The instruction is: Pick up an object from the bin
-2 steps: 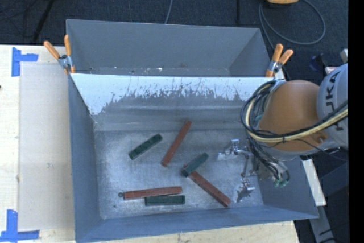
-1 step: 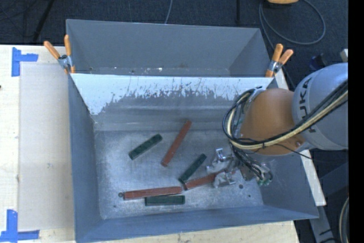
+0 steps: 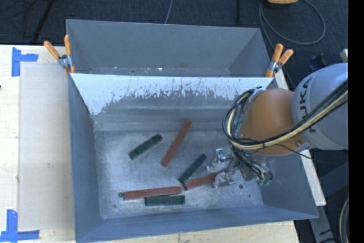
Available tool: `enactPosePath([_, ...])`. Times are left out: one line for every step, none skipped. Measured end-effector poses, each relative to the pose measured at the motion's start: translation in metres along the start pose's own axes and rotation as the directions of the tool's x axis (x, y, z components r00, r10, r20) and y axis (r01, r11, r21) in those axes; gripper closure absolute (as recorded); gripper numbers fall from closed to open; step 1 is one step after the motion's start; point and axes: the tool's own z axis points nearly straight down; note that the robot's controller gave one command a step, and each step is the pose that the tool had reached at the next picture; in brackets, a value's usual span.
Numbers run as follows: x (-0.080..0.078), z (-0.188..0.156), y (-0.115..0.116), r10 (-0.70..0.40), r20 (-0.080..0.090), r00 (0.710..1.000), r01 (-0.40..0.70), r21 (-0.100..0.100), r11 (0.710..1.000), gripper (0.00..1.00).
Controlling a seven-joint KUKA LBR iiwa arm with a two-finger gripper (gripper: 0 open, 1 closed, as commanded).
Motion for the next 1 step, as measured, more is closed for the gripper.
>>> enactPosePath([0.0274, -0.126, 0.0047, 0.0, -0.026, 1.0, 0.0, -0.005, 1.0, 1.0])
